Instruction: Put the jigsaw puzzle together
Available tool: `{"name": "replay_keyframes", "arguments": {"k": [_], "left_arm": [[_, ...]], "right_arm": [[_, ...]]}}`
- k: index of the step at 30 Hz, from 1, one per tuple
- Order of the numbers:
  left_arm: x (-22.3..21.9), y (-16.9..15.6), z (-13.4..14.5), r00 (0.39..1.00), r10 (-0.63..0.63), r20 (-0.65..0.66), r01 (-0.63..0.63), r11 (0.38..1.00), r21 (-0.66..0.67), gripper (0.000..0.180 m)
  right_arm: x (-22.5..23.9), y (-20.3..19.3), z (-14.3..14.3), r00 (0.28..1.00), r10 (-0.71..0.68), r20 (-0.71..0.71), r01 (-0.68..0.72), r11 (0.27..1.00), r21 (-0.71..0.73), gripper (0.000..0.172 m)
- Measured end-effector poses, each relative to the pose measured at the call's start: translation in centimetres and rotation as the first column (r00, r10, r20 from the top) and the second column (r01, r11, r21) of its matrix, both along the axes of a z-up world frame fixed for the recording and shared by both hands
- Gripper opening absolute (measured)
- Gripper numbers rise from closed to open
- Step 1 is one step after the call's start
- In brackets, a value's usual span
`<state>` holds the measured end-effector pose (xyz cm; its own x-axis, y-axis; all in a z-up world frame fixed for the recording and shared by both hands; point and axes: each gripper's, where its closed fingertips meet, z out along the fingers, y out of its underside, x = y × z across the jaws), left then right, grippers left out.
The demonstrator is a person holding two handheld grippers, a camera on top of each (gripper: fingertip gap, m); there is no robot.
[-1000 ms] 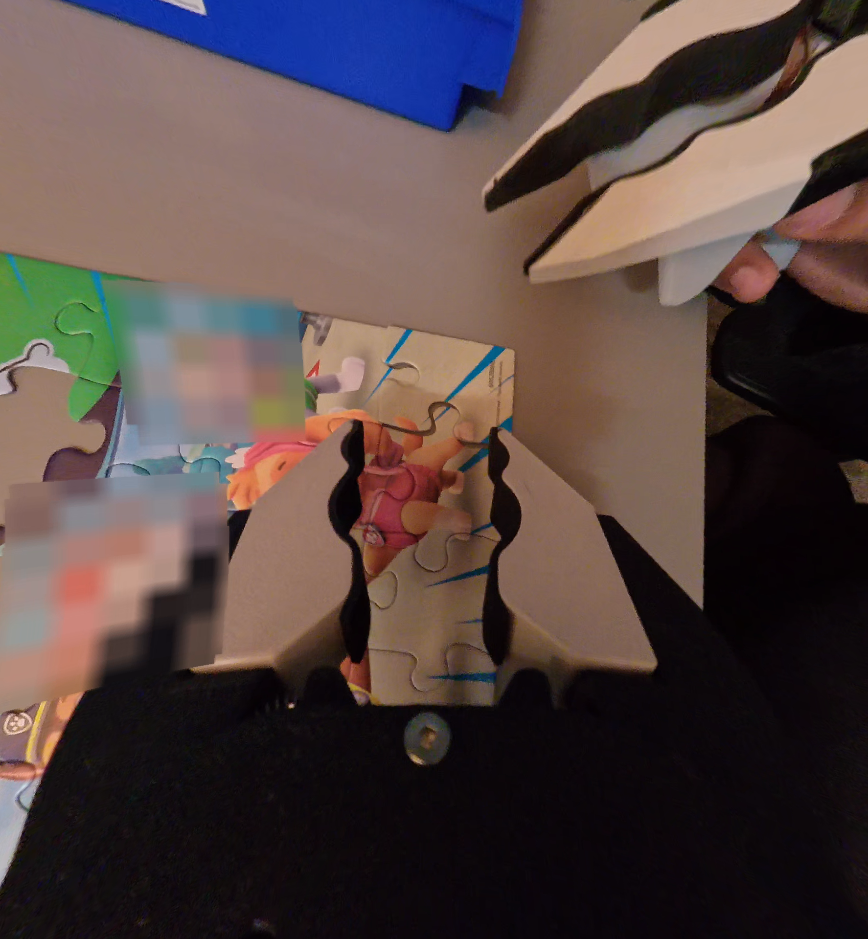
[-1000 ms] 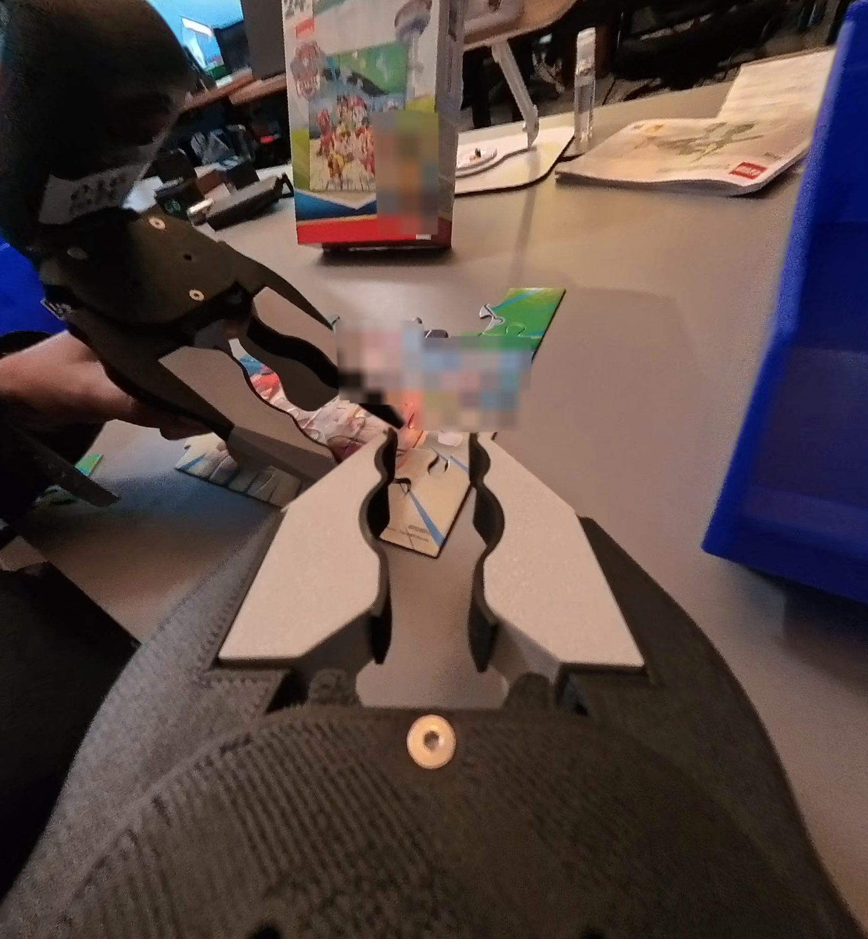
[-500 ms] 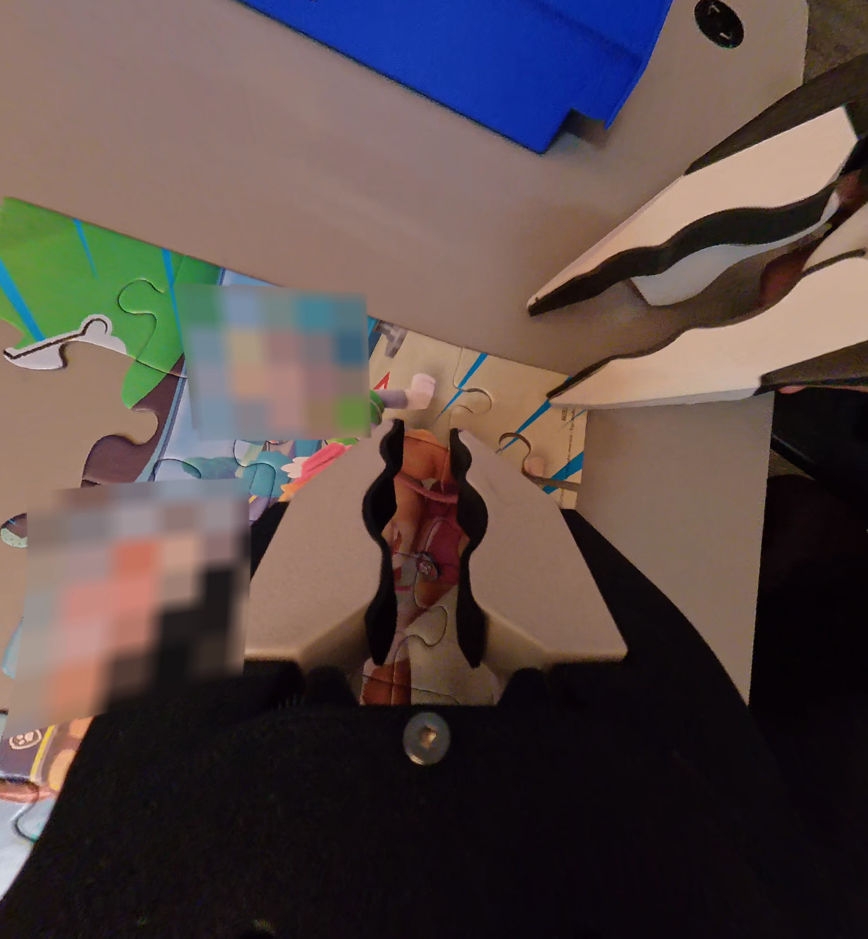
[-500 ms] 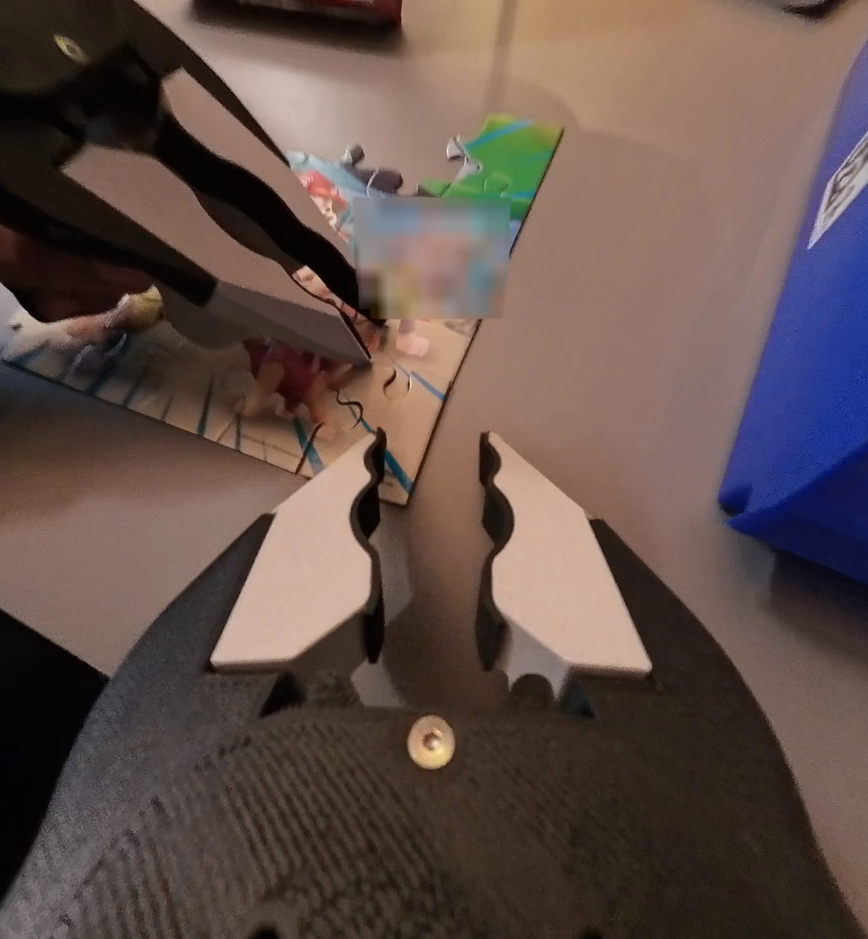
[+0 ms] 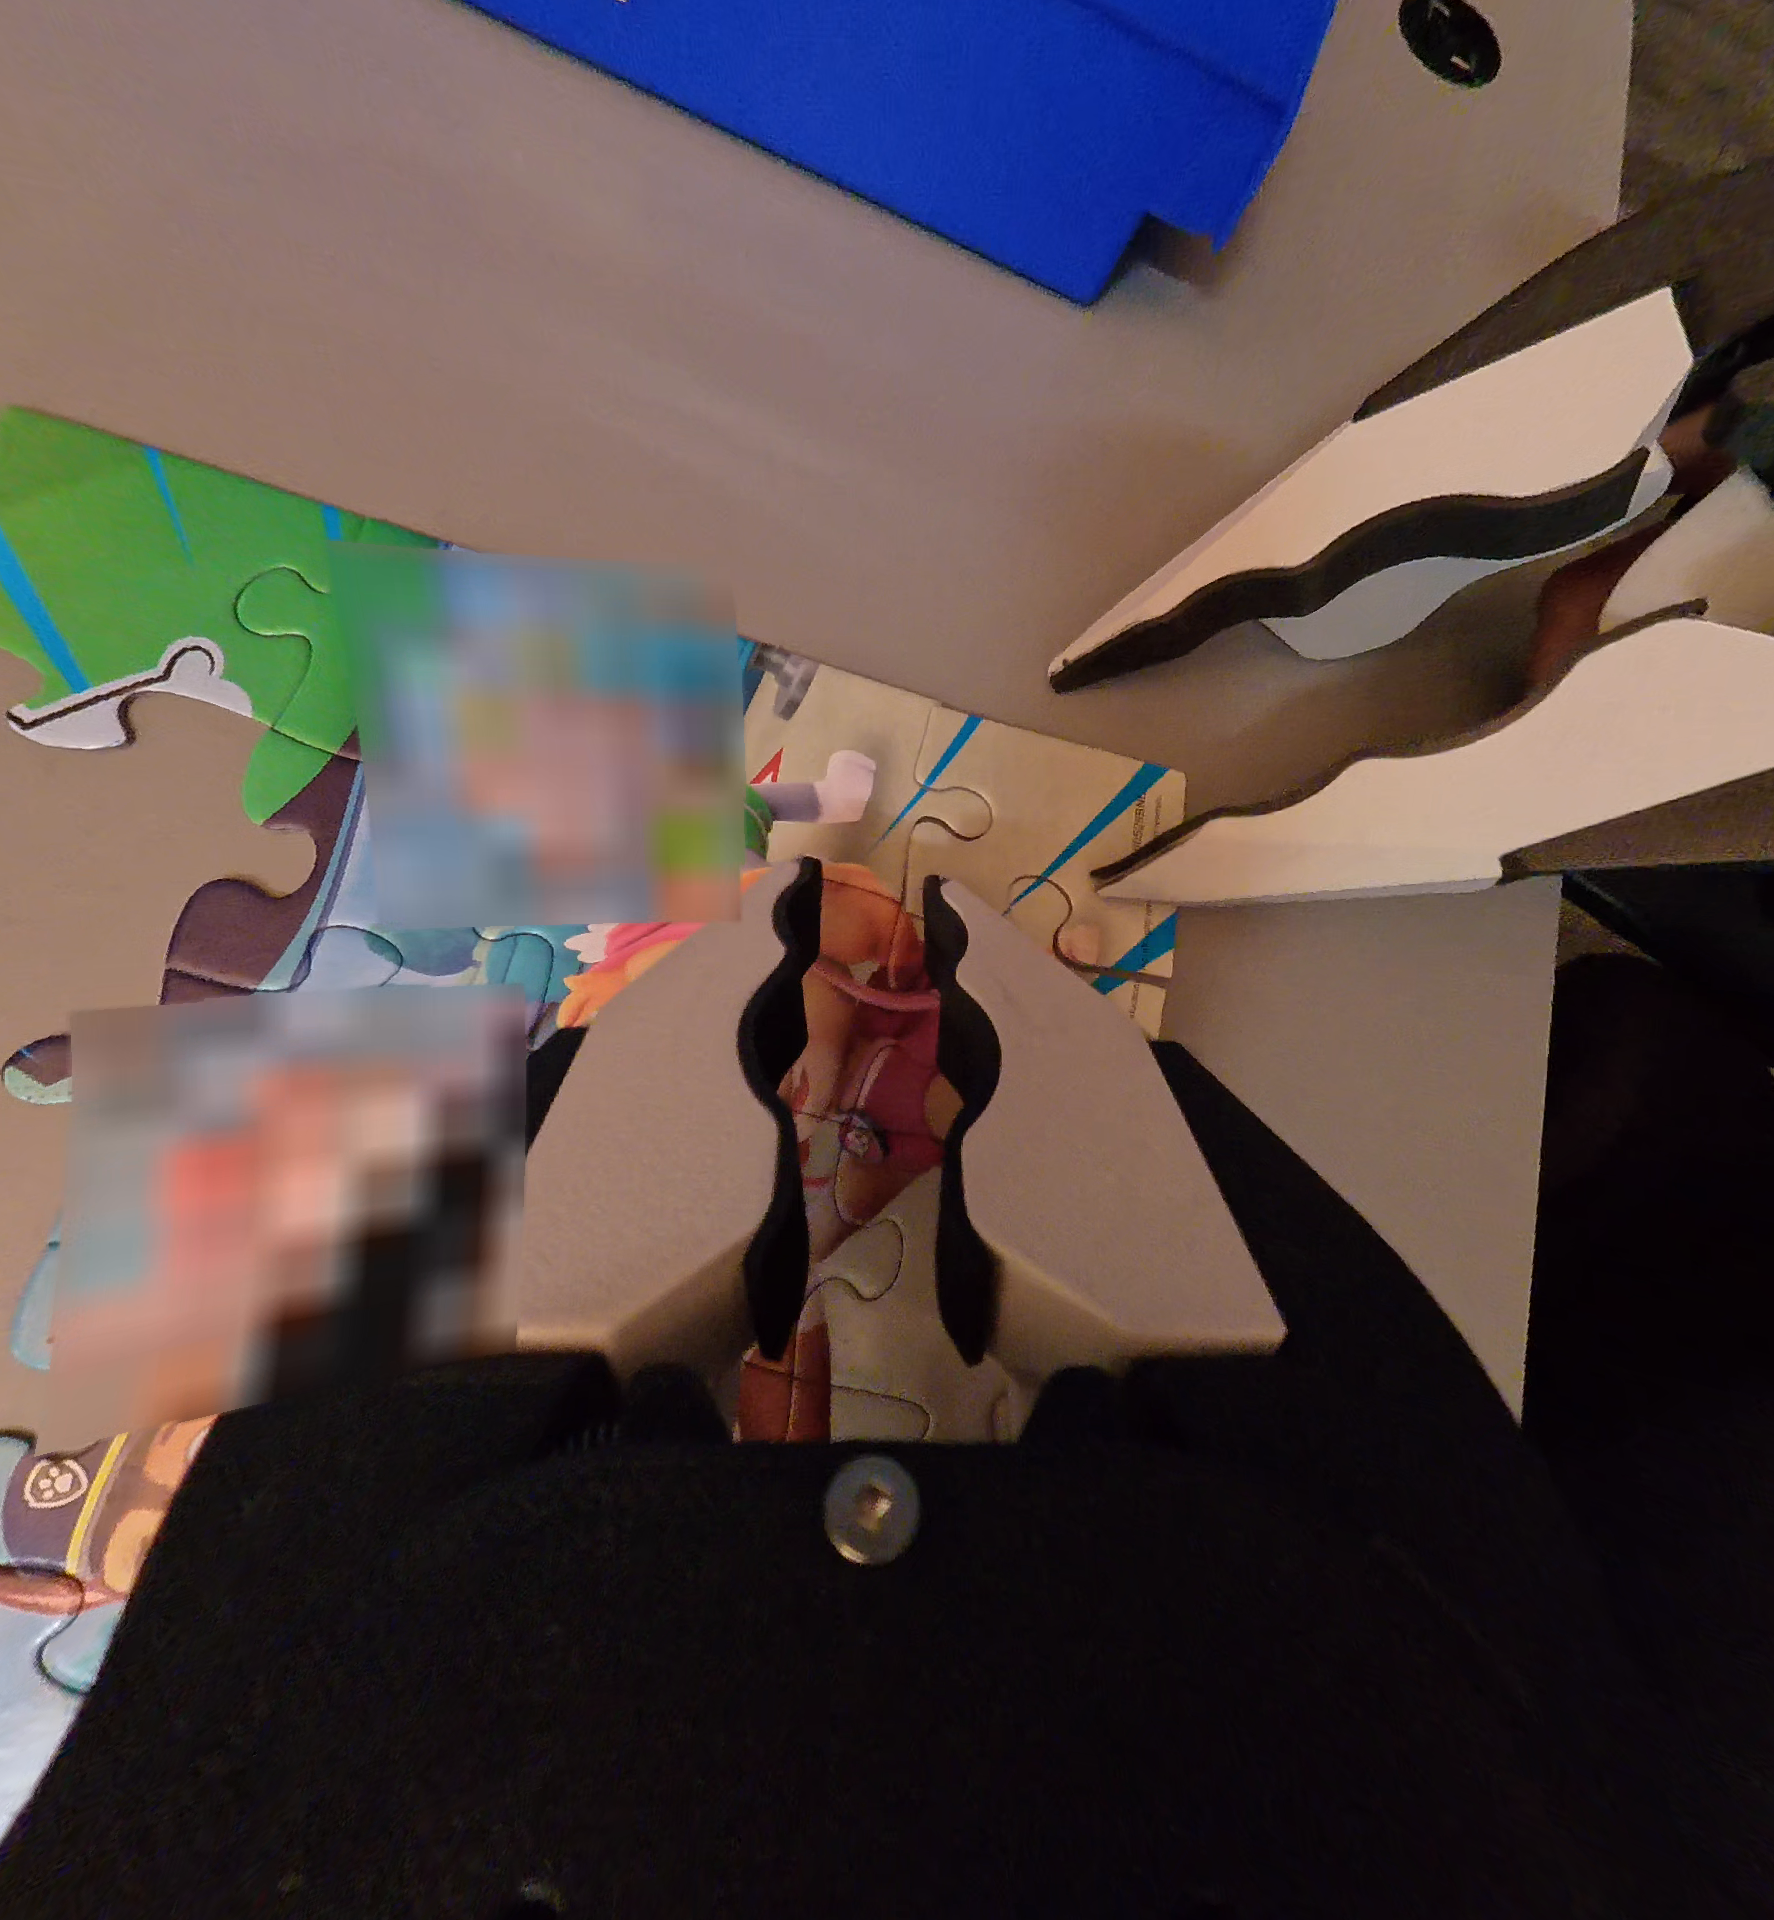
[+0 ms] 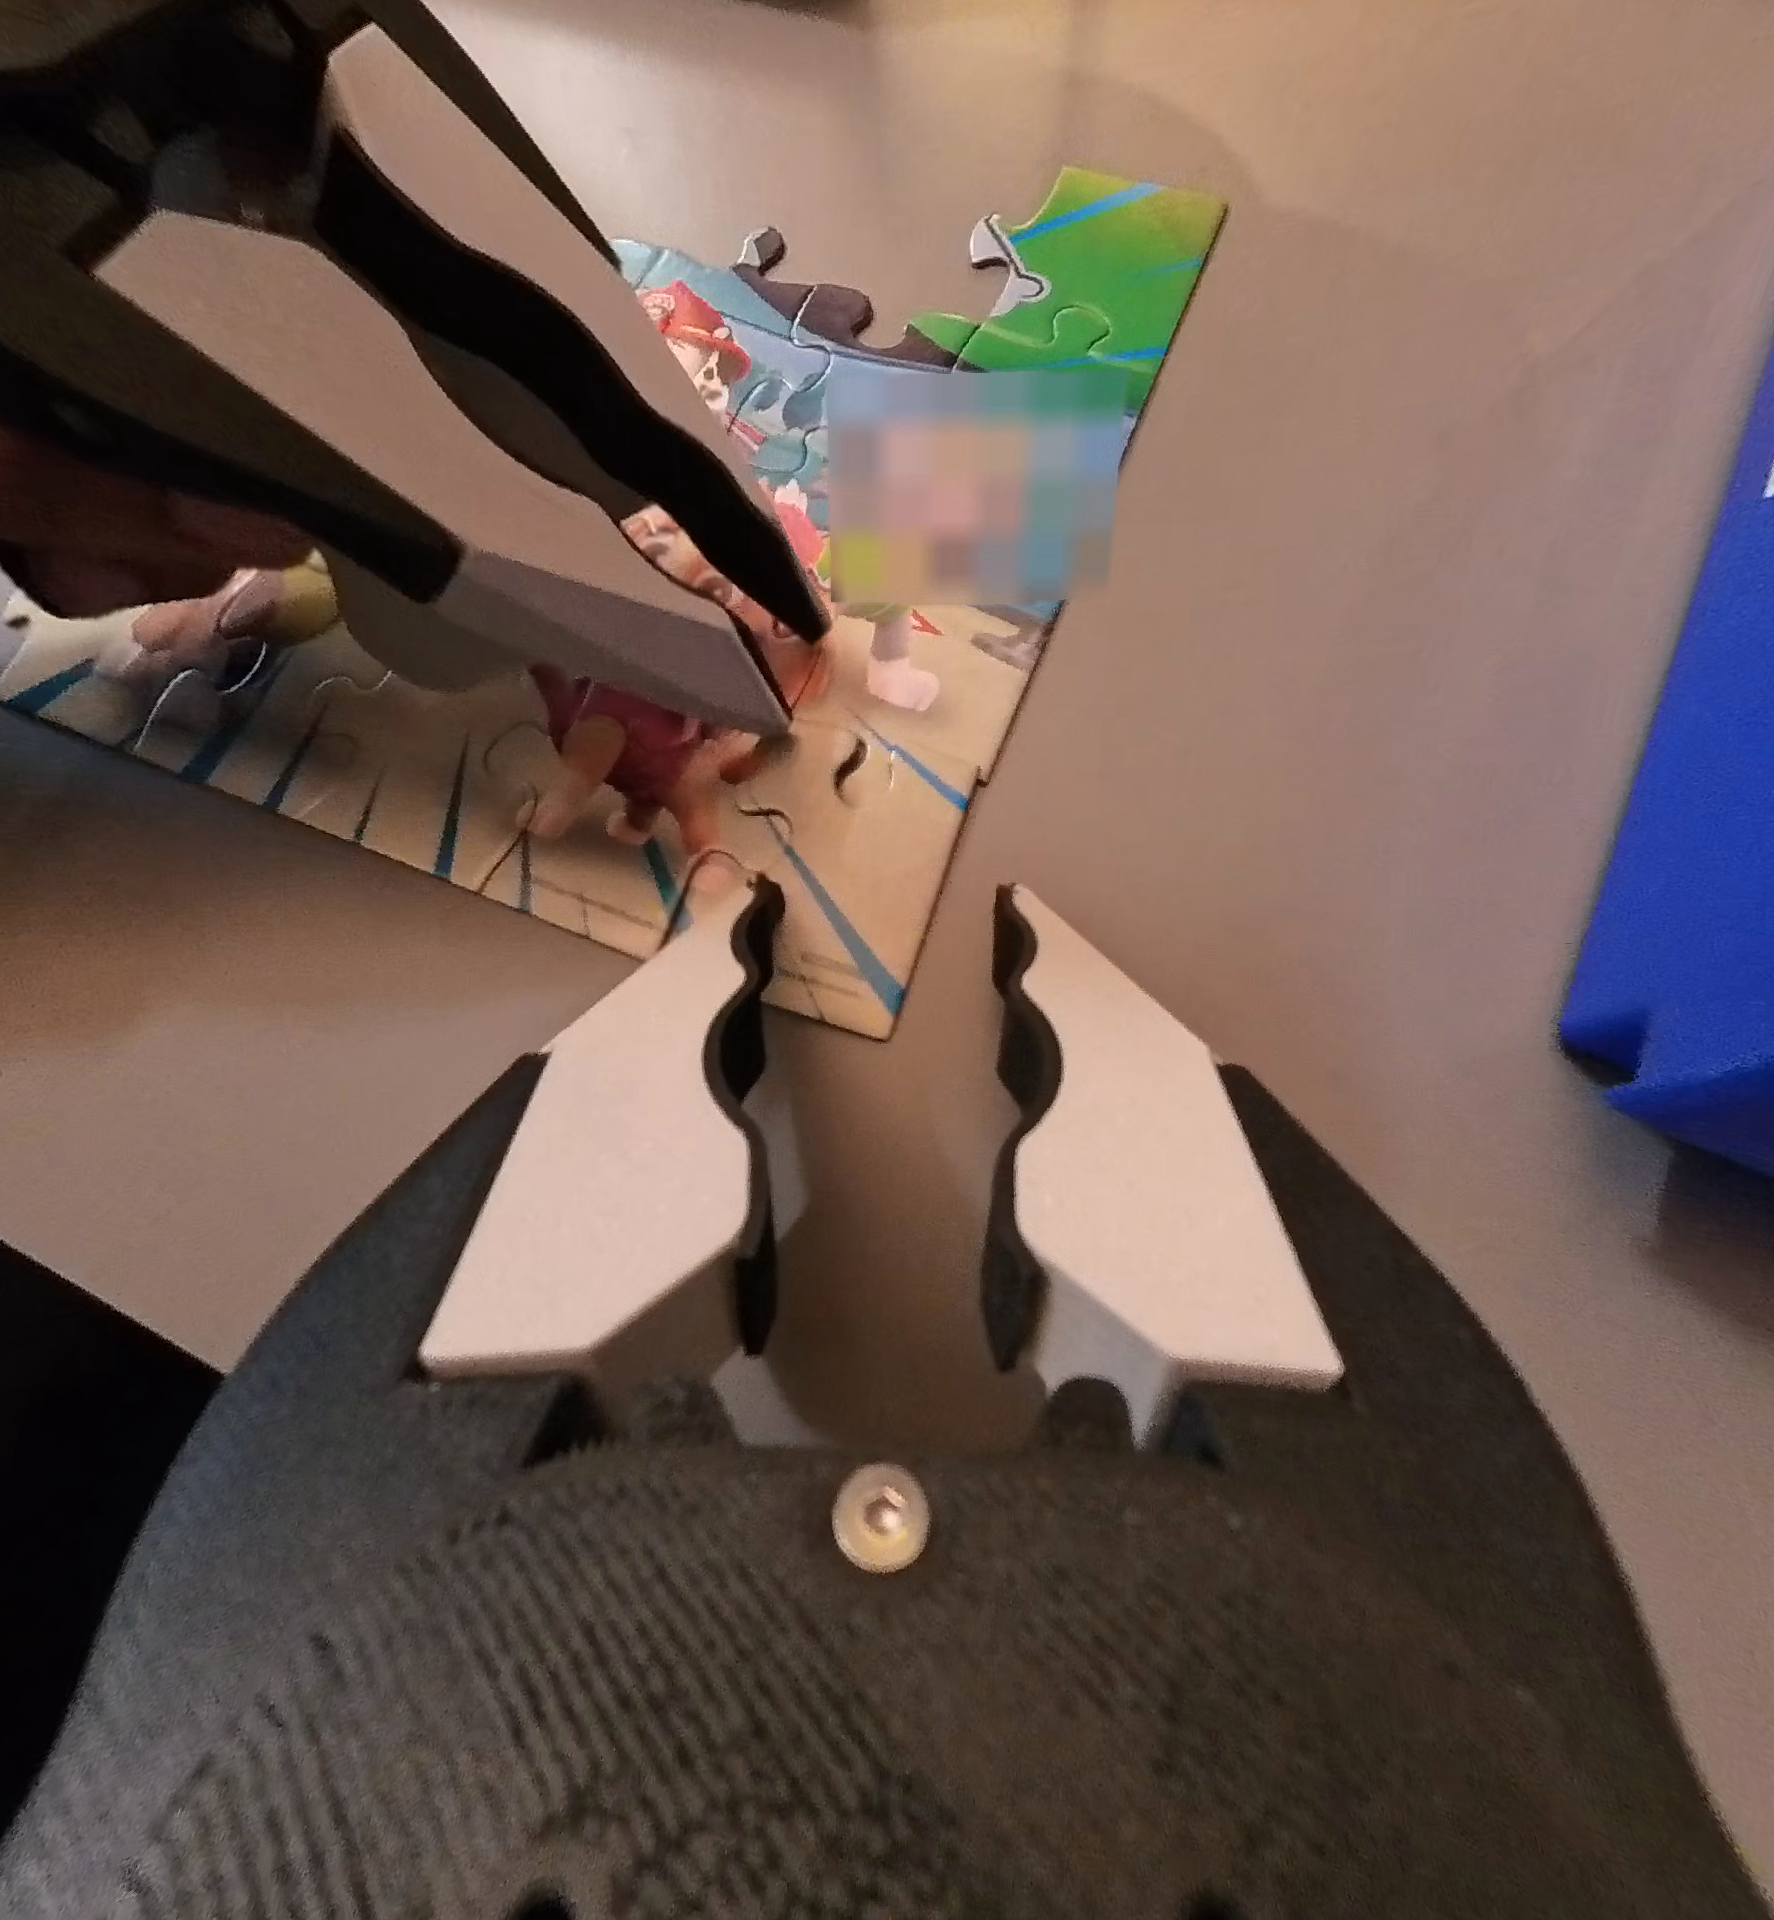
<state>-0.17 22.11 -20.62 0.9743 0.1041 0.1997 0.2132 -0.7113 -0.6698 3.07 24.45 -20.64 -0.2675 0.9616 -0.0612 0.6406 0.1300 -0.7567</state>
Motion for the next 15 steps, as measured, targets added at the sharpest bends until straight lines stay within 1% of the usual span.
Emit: {"name": "replay_keyframes", "arguments": {"k": [9, 15], "left_arm": [[0.09, 0.12, -0.21, 1.0, 0.003, -0.007, -0.003, 1.0, -0.004, 0.015], [0.09, 0.29, -0.21, 1.0, 0.006, -0.013, -0.006, 1.0, 0.0, 0.015]], "right_arm": [[-0.02, -0.86, -0.03, 1.0, 0.022, 0.004, -0.022, 0.999, 0.023, 0.04], [-0.24, -0.86, 0.41, 0.999, 0.044, -0.024, -0.043, 0.997, 0.059, 0.037]]}}
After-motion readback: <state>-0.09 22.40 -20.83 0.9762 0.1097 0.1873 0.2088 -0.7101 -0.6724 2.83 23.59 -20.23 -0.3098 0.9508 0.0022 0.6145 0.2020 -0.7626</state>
